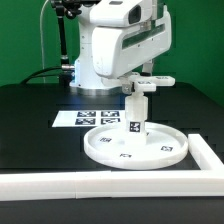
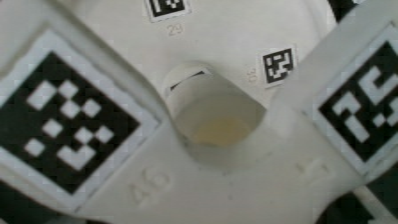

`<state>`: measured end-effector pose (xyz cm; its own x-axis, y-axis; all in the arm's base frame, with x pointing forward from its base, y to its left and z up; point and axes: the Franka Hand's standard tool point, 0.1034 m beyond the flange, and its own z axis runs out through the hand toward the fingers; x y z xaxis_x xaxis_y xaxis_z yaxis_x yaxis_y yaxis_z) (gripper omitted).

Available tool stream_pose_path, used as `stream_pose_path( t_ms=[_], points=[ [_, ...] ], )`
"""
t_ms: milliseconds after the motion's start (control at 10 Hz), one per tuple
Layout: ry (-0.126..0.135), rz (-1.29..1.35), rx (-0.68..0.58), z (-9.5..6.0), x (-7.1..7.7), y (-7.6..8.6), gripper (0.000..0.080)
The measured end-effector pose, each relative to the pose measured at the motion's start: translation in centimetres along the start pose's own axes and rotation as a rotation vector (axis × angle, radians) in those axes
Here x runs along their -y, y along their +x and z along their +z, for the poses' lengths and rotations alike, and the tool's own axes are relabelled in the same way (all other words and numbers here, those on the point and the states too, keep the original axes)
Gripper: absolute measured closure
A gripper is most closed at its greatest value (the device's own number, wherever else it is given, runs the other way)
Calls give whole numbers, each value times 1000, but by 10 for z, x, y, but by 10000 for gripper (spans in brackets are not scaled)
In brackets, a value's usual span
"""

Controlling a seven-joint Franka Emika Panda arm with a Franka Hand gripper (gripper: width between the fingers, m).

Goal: Assemble round table

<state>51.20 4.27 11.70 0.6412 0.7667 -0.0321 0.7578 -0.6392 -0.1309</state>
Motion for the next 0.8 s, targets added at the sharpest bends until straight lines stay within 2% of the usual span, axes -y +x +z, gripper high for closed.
stream_pose_path(
  t_ms=[200, 500, 800],
  points=[
    [1, 2, 1, 0, 0, -1, 340],
    [8, 0, 8, 4, 11, -10, 340],
    [9, 0, 10, 4, 11, -11, 340]
  ],
)
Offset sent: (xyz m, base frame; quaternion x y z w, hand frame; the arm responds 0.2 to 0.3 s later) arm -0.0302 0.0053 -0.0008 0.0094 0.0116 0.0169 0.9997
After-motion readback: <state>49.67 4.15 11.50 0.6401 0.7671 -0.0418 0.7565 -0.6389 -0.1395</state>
